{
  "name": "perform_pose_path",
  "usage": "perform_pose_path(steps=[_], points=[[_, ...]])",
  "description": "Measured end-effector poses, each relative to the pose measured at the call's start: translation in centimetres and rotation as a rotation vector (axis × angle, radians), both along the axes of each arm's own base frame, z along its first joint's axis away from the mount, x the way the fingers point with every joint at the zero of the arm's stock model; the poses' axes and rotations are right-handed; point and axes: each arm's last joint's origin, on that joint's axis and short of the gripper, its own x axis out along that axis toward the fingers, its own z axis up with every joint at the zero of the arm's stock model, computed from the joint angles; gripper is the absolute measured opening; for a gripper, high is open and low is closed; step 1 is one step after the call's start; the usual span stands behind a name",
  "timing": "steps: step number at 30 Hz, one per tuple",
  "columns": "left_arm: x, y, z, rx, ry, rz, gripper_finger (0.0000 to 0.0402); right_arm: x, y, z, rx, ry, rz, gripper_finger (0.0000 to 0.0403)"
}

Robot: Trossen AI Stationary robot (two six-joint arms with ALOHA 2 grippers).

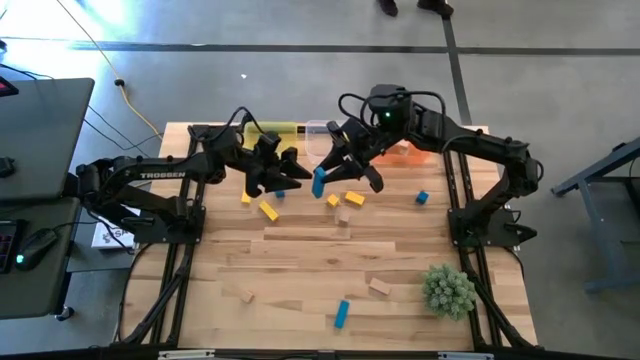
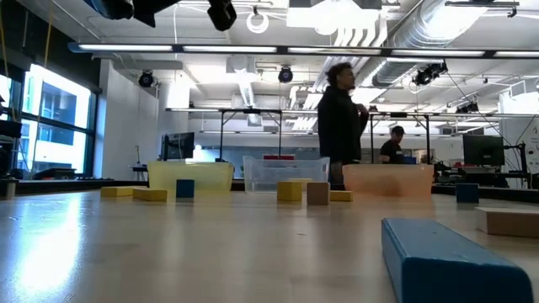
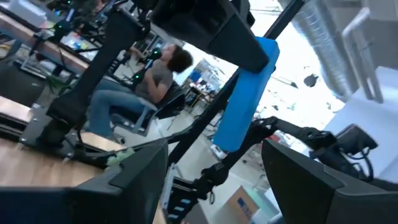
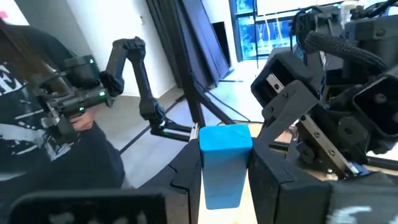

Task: Sort & place blocks by color
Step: Put the blue block into the yellow bin

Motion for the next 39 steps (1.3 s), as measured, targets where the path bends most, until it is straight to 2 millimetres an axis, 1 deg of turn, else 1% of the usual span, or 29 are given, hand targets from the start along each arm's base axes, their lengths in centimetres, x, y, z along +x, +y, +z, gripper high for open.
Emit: perform_pose_path(steps=[4,9,19,30,39], points=[[0.0,0.0,0.0,-0.044,0.012,-0.005,0.0250,0.2,0.4,0.1,-0.009,-0.014,-0.039,0.0076],[-0.1,0.0,0.4,-0.039,-0.024,-0.008,0.0250,0.4,0.8,0.3,-0.018,-0.027,-0.077,0.0076],[-0.2,0.0,0.7,-0.051,-0.054,-0.011,0.0249,0.6,0.7,0.5,-0.026,-0.044,-0.167,0.0076],[-0.1,0.0,0.7,-0.014,-0.069,0.006,0.0211,0.7,0.5,0.6,-0.041,-0.063,-0.224,0.0076],[-0.1,0.1,0.7,0.013,-0.082,0.031,0.0192,1.9,0.2,-0.5,-0.037,-0.034,-0.225,0.0076]])
